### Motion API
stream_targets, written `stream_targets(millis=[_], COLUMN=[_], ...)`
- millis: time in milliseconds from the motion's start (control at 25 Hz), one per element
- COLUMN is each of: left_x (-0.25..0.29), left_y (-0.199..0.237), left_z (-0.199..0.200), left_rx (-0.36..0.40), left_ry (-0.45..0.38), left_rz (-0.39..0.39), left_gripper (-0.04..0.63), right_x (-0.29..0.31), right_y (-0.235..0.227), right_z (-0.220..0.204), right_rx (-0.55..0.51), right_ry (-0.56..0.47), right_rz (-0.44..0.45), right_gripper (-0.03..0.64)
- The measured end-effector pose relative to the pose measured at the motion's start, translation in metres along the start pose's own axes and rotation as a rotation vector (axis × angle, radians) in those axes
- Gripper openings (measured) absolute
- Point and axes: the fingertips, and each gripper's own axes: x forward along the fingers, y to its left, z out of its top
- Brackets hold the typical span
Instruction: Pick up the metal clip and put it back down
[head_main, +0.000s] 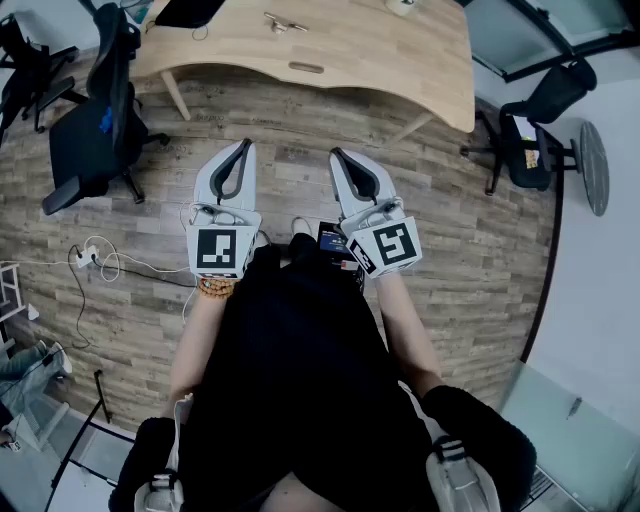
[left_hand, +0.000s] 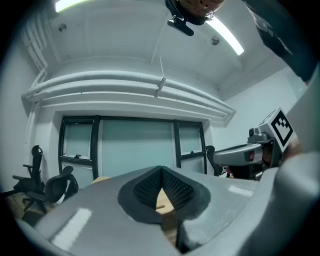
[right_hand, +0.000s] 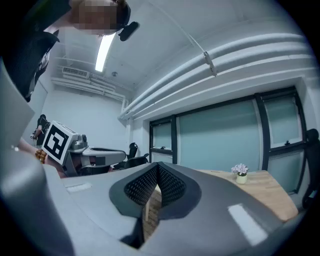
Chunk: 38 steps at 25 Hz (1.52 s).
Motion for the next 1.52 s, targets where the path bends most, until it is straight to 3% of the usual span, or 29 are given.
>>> stream_targets(millis=[160, 600, 1000, 1240, 1520], left_x=[-0.006, 0.025, 0.134, 0.207, 0.256], left_y=[0.007, 0.040, 0.062, 0.085, 0.118], left_z=[0.003, -0.003, -0.017, -0.028, -0.048], left_rx=[-0.004, -0.009, 0.056, 0.054, 0.033], left_ry=[0.000, -0.003, 0.055, 0.107, 0.145], left_rz=[-0.027, -0.083, -0.117, -0.090, -0.084], left_gripper=[0.000, 0.000, 0.000, 0.000, 0.000], right_x=[-0.001, 0.040, 0.107, 0.154, 0.205], right_y=[0.012, 0.007, -0.094, -0.166, -0.212], right_z=[0.008, -0.001, -0.012, -0.013, -0.029], right_rx=[0.044, 0.021, 0.063, 0.086, 0.115], right_ry=[-0.022, 0.021, 0.006, 0.002, 0.038], right_rz=[-0.019, -0.057, -0.101, -0.091, -0.083], right_gripper=[0.021, 0.021, 0.021, 0.021, 0.021])
